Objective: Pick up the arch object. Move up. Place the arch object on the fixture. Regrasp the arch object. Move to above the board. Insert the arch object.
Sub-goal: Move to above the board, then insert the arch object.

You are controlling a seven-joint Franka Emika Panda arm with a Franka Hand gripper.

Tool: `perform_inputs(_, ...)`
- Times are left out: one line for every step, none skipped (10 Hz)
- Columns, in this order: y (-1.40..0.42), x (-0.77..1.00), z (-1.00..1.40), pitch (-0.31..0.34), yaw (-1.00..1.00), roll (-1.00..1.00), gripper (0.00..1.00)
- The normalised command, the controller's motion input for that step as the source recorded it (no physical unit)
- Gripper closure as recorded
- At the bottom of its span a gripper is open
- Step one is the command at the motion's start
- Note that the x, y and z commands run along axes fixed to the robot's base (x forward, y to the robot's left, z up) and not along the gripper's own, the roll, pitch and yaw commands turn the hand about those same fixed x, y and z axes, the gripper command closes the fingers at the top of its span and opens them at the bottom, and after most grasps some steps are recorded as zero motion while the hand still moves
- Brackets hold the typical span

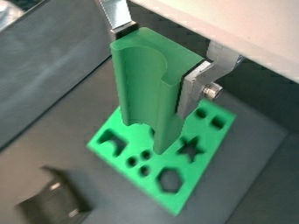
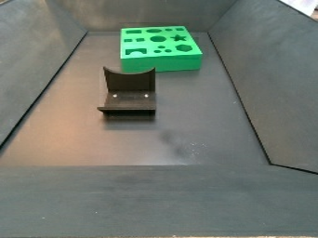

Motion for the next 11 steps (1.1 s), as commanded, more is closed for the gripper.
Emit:
perform_inputs(-0.08, -0.10, 0.01, 0.059, -0.08, -0.77, 1.00)
perform_inputs(-0.03, -0.07, 0.01, 0.016, -0.04, -0.48, 1.00)
perform_inputs(-0.02, -0.05, 0.01, 0.001, -0.03, -0.32, 1.00)
perform_inputs(0.17, 0.57, -0.43, 0.049, 0.50, 0.12, 1.00)
perform_inputs(0.15, 0.58, -0.40, 0.084, 0.50, 0.18, 1.00)
perform_inputs(0.24, 0.39, -0.62, 0.000, 0.51, 0.09, 1.00)
perform_inputs(0.31, 0.42, -0.71, -0.027, 0.46, 0.00, 1.00)
perform_inputs(0.39, 0.60, -0.74, -0.011, 0.35, 0.00, 1.00)
perform_inputs(0.51, 0.76, -0.76, -0.106, 0.12, -0.04, 1.00)
perform_inputs(0.47, 0.65, -0.79, -0.127, 0.00, 0.00, 1.00)
perform_inputs(0.50, 0.58, -0.81, -0.119, 0.03, 0.00, 1.00)
